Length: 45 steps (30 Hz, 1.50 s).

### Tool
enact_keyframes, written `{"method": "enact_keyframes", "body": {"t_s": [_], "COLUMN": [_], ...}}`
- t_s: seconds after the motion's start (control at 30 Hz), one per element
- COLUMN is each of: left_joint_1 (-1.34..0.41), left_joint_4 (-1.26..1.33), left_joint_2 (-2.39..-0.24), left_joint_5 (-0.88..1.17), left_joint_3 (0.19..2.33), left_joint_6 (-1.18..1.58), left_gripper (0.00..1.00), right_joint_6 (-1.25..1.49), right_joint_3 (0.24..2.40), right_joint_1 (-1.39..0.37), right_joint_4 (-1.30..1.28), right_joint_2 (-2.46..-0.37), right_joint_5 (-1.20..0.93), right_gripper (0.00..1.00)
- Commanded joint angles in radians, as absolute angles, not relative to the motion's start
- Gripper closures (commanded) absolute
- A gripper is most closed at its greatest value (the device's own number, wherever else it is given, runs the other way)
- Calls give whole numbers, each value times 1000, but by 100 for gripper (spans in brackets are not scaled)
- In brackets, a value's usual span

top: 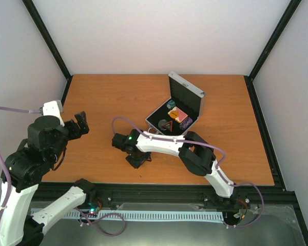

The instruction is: Pack up texas hold em set

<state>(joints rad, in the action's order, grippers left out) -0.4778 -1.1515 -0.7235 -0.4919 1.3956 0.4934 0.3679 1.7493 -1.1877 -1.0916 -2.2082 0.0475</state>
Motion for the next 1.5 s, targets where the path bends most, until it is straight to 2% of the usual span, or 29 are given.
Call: {"method": "enact_keyframes", "body": {"t_s": [0.0,0.2,0.73,1.13,1.17,1.23,1.4,1.47], "left_joint_1": [-474,-473,-474,-474,-474,-474,-474,-474], "left_joint_4": [-1124,-1114,-1119,-1119,-1118,-1114,-1111,-1107], "left_joint_2": [-716,-715,-713,-727,-728,-730,-738,-739], "left_joint_5": [-500,-496,-490,-489,-491,-490,-482,-478], "left_joint_3": [1392,1387,1382,1387,1386,1383,1375,1372], "left_joint_6": [477,475,476,482,482,483,488,489], "left_gripper": [0,0,0,0,0,0,0,0], "right_joint_6": [380,377,307,319,316,323,340,351], "right_joint_3": [1747,1773,1920,1838,1823,1792,1749,1738], "right_joint_1": [-1163,-1117,-959,-955,-956,-960,-1003,-1027], "right_joint_4": [-1106,-1115,-1176,-1133,-1125,-1112,-1093,-1077], "right_joint_2": [-2137,-2116,-2157,-2117,-2112,-2103,-2094,-2103], "right_joint_5": [74,73,234,138,115,82,40,6], "right_gripper": [63,64,64,63,56,32,11,9]}}
